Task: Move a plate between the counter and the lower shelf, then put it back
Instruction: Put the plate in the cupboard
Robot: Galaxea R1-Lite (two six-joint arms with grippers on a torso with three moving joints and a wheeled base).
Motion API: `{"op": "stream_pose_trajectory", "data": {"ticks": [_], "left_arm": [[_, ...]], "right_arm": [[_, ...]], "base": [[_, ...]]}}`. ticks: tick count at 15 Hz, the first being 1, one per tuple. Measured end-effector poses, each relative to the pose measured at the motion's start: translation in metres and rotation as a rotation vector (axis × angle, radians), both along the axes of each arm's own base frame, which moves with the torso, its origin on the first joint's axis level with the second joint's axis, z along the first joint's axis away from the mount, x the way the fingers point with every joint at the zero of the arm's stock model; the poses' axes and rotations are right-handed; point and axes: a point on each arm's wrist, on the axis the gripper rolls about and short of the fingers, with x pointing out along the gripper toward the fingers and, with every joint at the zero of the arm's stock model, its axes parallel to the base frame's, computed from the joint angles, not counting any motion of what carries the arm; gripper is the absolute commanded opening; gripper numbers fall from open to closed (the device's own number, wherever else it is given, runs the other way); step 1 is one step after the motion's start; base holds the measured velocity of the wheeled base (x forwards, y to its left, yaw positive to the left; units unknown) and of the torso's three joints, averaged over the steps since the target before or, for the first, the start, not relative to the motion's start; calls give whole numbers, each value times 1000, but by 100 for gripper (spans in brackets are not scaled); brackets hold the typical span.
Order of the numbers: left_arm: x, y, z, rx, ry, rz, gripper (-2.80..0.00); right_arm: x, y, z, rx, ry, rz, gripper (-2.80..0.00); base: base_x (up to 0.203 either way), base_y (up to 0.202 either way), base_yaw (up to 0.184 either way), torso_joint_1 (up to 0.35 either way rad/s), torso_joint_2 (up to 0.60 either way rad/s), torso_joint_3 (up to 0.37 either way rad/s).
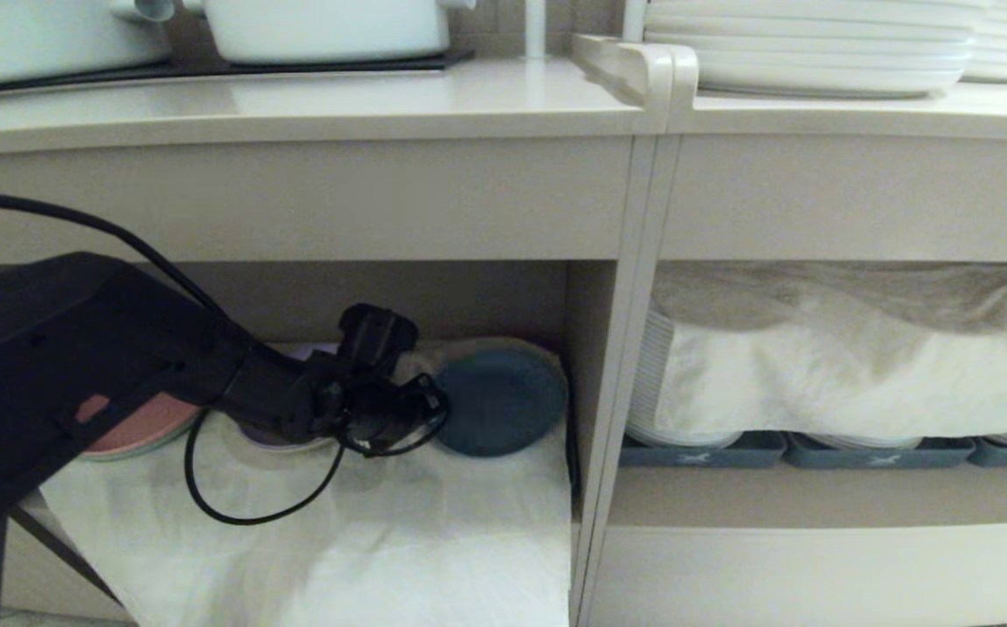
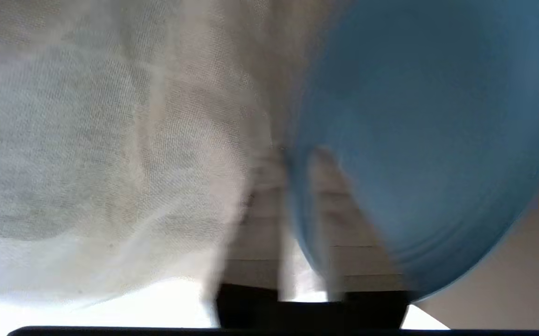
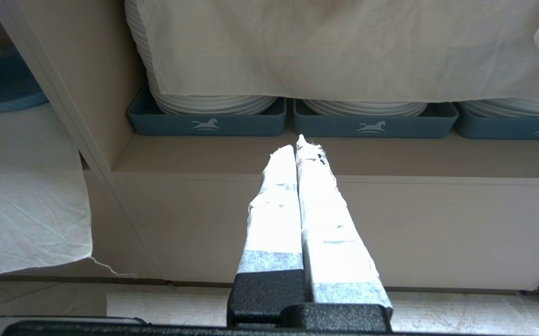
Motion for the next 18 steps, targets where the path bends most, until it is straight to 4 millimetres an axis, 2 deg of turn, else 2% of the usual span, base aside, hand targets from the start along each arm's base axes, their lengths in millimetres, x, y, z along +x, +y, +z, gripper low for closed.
{"op": "stream_pose_trajectory", "data": {"ticks": [7, 12, 18], "left_arm": [[2, 1, 1, -15, -32, 57, 0], [-10, 5, -4, 5, 2, 61, 0], [-23, 11, 0, 9, 14, 61, 0]], "right_arm": [[0, 0, 0, 0, 0, 0, -280], [0, 0, 0, 0, 0, 0, -280], [0, 0, 0, 0, 0, 0, -280]], "base": [[0, 0, 0, 0, 0, 0], [0, 0, 0, 0, 0, 0], [0, 0, 0, 0, 0, 0]]}}
